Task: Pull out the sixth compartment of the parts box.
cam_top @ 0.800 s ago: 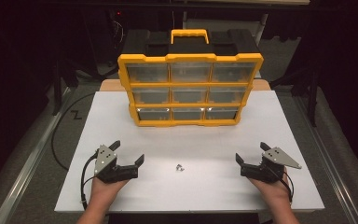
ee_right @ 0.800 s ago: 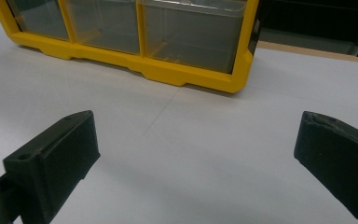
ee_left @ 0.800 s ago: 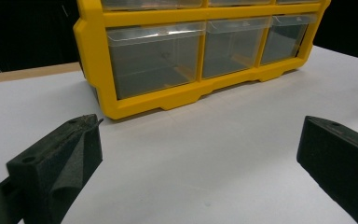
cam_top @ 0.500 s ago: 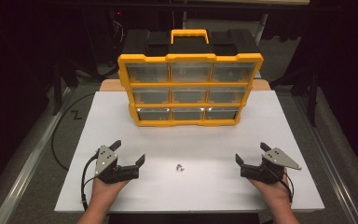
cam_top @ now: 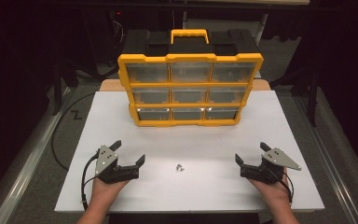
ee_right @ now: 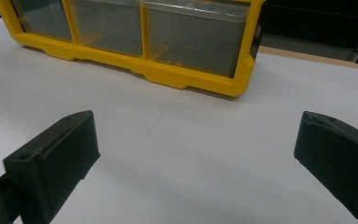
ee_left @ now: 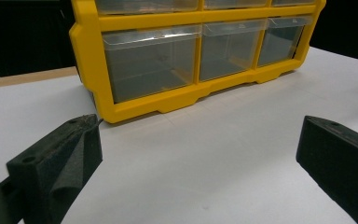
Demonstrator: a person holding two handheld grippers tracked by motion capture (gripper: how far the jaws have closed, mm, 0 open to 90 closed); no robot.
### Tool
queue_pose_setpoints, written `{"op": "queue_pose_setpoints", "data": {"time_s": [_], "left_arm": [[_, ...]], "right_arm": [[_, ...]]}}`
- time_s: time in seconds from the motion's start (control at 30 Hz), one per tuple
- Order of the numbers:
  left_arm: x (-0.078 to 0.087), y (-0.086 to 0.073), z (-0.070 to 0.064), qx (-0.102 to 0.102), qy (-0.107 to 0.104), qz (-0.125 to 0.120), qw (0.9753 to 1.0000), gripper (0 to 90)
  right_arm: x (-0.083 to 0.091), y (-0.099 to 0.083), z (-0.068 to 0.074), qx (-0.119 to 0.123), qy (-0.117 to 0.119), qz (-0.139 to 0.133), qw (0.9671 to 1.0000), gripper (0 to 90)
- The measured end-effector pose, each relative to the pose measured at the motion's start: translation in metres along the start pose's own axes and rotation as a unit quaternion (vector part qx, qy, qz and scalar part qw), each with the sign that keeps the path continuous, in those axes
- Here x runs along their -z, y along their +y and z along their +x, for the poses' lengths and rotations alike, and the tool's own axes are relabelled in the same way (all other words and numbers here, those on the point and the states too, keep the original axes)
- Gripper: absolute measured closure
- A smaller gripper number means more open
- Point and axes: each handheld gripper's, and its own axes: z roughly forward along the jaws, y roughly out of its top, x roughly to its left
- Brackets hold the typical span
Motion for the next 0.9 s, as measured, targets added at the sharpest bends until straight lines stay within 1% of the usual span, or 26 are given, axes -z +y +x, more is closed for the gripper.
{"op": "queue_pose_setpoints", "data": {"time_s": [0.13, 0.2, 0.33, 0.5, 0.53, 0.67, 0.73, 0.83, 0.9], "left_arm": [[0.0, 0.0, 0.0, 0.001, -0.002, 0.001, 1.0, 1.0], [-0.001, 0.0, 0.0, 0.004, -0.008, 0.003, 1.0, 1.0], [-0.002, -0.001, 0.001, 0.001, -0.011, 0.006, 0.9999, 1.0], [-0.001, -0.001, 0.002, 0.006, -0.013, 0.003, 0.9999, 0.9], [-0.001, -0.001, 0.002, 0.011, -0.014, 0.001, 0.9998, 0.9], [-0.003, -0.001, 0.002, 0.013, -0.02, 0.005, 0.9997, 0.7], [-0.003, -0.002, 0.002, 0.012, -0.022, 0.009, 0.9996, 0.5], [-0.004, -0.002, 0.002, 0.011, -0.024, 0.01, 0.9996, 0.7], [-0.005, -0.002, 0.002, 0.006, -0.024, 0.008, 0.9997, 0.8]], "right_arm": [[0.0, 0.0, 0.0, 0.001, -0.001, 0.001, 1.0, 0.8], [-0.001, -0.001, 0.0, 0.002, -0.001, 0.002, 1.0, 0.8], [-0.002, -0.001, -0.001, 0.003, -0.002, 0.001, 1.0, 0.8], [-0.005, -0.001, -0.001, 0.0, -0.003, 0.002, 1.0, 0.8], [-0.005, -0.001, -0.001, 0.0, -0.004, 0.001, 1.0, 0.8], [-0.007, 0.001, 0.0, -0.003, -0.01, 0.003, 0.9999, 0.8], [-0.009, 0.003, 0.001, -0.001, -0.014, 0.001, 0.9999, 0.8], [-0.011, 0.004, 0.001, 0.0, -0.012, -0.003, 0.9999, 0.8], [-0.015, 0.007, 0.002, 0.002, -0.015, -0.002, 0.9999, 0.9]]}}
